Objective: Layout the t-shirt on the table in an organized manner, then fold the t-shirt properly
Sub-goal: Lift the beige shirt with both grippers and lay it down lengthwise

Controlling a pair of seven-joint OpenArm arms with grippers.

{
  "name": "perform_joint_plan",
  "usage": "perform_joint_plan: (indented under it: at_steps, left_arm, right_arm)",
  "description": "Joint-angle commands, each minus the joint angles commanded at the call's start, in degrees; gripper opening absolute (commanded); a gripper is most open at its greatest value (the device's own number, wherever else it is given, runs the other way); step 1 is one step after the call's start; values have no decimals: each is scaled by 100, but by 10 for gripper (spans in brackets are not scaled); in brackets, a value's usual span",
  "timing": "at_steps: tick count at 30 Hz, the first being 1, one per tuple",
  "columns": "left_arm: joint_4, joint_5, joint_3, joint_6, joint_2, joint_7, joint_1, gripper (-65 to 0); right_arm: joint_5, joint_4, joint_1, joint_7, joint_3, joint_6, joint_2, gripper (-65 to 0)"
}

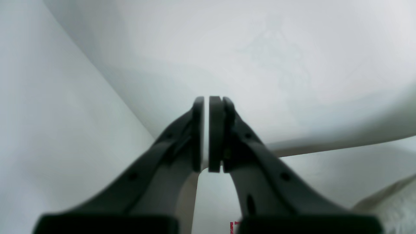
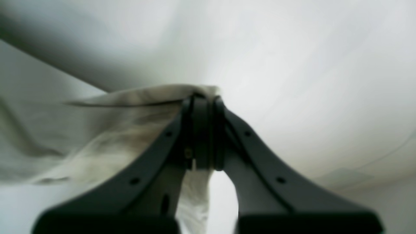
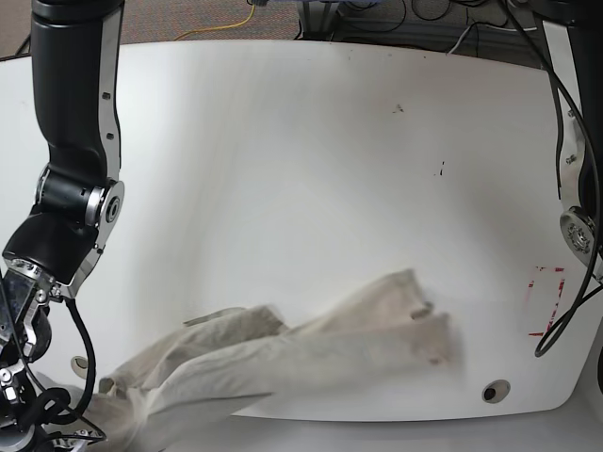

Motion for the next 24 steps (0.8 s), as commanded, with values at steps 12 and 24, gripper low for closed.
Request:
perform_joint_plan:
  at_steps: [12, 24]
  left_arm:
    - [527, -35, -18, -488, 185, 246, 2031, -637]
    - [668, -343, -35, -488, 1398, 202, 3947, -357]
  right_arm:
    - [9, 879, -1538, -70, 26, 0, -18, -645]
    - [9, 1134, -2066, -70, 35, 0, -18, -645]
